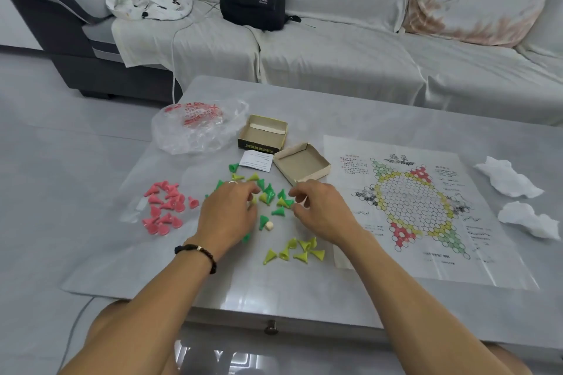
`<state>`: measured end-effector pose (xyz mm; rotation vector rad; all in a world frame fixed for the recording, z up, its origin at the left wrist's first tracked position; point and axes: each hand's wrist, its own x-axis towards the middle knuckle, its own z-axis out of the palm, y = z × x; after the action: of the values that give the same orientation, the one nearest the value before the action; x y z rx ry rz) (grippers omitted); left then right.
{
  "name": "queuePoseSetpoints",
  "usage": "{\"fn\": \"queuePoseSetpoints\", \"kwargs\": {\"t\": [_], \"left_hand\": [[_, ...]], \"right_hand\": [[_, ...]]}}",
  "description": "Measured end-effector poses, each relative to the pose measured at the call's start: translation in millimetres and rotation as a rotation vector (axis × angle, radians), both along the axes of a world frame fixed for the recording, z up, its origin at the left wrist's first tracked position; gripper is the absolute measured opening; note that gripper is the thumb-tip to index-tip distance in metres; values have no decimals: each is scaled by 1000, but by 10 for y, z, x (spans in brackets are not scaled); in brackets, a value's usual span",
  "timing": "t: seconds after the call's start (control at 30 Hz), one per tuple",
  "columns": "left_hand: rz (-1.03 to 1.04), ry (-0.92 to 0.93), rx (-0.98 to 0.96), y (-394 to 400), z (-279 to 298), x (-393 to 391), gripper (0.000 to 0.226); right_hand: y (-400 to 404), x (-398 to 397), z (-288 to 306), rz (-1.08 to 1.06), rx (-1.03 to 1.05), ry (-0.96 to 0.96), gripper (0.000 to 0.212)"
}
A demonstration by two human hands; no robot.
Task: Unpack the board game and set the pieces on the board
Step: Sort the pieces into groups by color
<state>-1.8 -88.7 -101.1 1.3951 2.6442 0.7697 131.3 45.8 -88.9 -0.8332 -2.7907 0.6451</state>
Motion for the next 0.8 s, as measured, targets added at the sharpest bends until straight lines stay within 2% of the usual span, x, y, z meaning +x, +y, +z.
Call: {"fn": "queuePoseSetpoints", "kwargs": {"t": [0.1, 0.17, 0.33, 0.57, 0.67, 0.8], "left_hand": [[-122, 122, -112, 135, -42, -87, 40], [-182, 157, -192, 222, -41, -134, 40], [-266, 68, -264, 316, -18, -295, 32], [-278, 39, -287, 362, -5, -404, 19], [-288, 22, -282, 338, 0, -418, 16], [-271, -8, -288, 294, 30, -433, 19]], "right_hand": [[-9, -225, -17, 26, 29, -27, 27], [1, -331, -28, 39, 40, -72, 28], [65, -459, -82, 31, 22, -164, 27], [90, -513, -128, 48, 48, -186, 24], [84, -491, -94, 42, 37, -111, 25], [108, -350, 30, -123, -104, 158, 23]]}}
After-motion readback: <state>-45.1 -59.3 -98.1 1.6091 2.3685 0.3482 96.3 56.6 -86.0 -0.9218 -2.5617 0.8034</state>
